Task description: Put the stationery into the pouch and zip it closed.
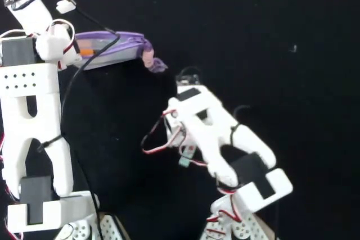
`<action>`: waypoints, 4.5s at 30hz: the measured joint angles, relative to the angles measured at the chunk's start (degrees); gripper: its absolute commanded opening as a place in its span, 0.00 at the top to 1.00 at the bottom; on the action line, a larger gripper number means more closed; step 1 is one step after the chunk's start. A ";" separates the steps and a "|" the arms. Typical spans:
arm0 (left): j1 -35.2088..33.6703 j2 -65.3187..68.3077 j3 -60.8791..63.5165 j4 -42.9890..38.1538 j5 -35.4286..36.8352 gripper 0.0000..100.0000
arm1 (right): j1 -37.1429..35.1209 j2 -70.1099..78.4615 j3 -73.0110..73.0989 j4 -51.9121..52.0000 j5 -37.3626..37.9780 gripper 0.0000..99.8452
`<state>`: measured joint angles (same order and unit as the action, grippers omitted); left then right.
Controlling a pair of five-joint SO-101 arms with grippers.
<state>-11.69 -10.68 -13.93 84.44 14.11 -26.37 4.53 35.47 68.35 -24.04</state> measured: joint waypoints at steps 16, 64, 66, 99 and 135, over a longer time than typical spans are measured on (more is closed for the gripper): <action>0.00 0.00 0.00 0.00 0.00 0.97 | 0.18 0.44 -3.34 0.62 9.58 0.99; 14.15 -0.35 -13.63 16.09 0.79 0.97 | 0.09 -53.71 -9.32 -18.46 11.43 0.99; 14.15 -0.35 -13.63 16.09 0.79 0.97 | 0.09 -57.32 -2.55 -26.64 11.43 0.99; 13.89 -0.44 -10.55 15.74 0.88 0.97 | -4.48 -51.60 26.29 -78.86 11.43 0.99; 10.02 -0.44 -7.47 12.31 0.97 0.97 | 5.19 -89.14 27.16 -39.30 23.03 0.61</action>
<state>-1.67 -11.12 -21.41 96.75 15.08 -21.19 -84.62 62.64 29.05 -1.01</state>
